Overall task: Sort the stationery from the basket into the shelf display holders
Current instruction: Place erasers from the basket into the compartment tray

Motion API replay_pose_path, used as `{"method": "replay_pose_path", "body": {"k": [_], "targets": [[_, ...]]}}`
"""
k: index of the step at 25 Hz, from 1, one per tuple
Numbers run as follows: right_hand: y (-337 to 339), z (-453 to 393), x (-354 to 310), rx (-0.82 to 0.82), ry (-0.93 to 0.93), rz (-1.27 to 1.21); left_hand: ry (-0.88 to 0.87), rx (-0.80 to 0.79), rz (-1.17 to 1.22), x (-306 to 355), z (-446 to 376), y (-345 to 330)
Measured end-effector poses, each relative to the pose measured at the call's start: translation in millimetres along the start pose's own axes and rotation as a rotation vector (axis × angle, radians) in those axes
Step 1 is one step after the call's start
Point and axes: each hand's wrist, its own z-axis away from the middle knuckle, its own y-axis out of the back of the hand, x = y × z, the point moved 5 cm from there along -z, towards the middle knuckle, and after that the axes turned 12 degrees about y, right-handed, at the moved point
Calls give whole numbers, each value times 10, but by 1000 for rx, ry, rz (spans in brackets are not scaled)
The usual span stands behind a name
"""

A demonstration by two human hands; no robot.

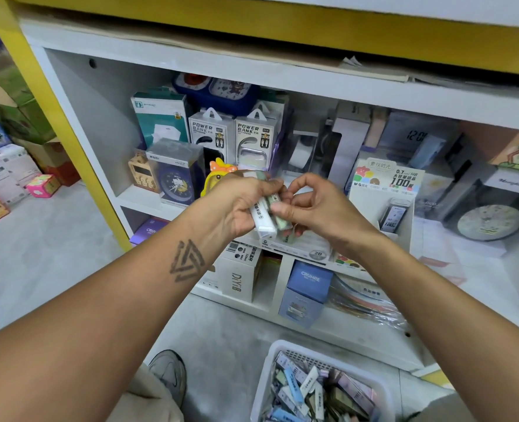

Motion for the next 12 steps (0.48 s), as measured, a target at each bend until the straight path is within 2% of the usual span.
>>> {"method": "replay_pose_path", "body": {"k": [3,6,8,12], "targets": [[107,39,-35,3,-24,-66,-10,12,17,-29,-15,-56],[266,60,-64,15,-8,15,-67,78,100,32,-61,-13],[371,80,-68,66,22,92,-86,124,105,67,-101,30],[569,74,-40,218,74,169,-43,110,54,12,-109,0]]}}
